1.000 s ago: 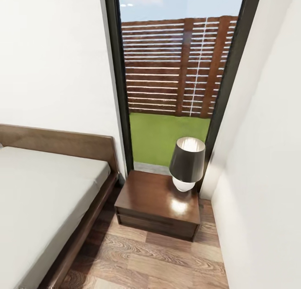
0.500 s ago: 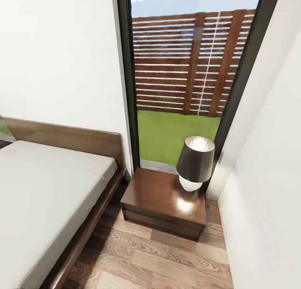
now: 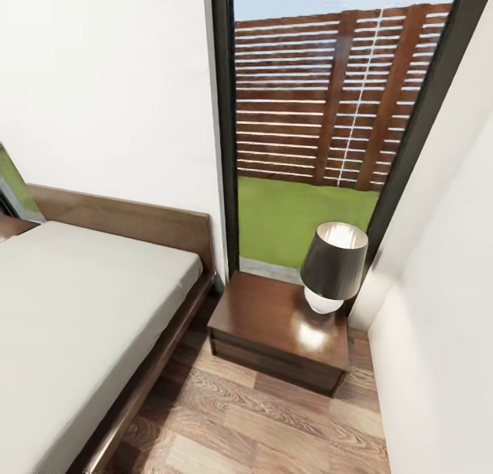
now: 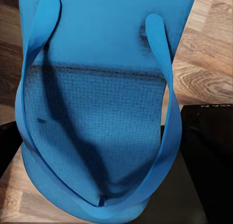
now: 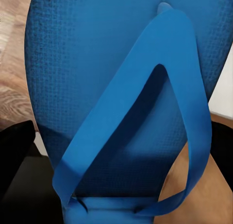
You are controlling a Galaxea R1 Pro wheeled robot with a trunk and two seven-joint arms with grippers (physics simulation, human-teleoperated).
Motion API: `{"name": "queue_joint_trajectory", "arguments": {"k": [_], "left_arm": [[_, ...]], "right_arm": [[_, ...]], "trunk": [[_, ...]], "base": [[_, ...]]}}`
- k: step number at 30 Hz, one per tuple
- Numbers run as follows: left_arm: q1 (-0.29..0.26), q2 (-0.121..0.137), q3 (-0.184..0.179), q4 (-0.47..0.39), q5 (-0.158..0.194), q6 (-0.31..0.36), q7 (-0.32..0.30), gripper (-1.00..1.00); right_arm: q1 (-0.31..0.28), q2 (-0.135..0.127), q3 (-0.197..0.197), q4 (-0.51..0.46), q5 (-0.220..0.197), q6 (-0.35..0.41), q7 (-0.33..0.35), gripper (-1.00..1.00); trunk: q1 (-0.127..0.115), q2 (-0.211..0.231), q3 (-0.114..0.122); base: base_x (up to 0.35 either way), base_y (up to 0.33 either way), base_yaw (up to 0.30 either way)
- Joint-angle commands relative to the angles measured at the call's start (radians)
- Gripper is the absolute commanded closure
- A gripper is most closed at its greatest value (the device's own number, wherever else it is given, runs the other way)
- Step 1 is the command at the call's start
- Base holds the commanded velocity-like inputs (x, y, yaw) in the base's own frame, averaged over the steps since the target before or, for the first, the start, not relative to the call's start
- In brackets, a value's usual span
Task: In the bedroom, move the book from the bed onto either nightstand, and place the two sandals side by side next to the bed.
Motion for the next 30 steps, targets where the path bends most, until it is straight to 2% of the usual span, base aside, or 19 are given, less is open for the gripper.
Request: {"name": "queue_joint_trajectory", "arguments": {"k": [1, 30], "left_arm": [[-0.001, 0.0, -0.008, 0.001, 0.009, -0.003, -0.004, 1.0], [-0.001, -0.002, -0.008, 0.001, 0.009, -0.003, -0.004, 1.0]], "right_arm": [[-0.001, 0.001, 0.008, 0.003, -0.004, -0.006, -0.003, 1.0], [-0.001, 0.013, 0.008, 0.003, -0.004, -0.006, -0.003, 1.0]], "trunk": [[0.0, -0.001, -0.002], [0.0, -0.001, -0.005]], "base": [[0.0, 0.0, 0.122], [0.0, 0.0, 0.075]]}}
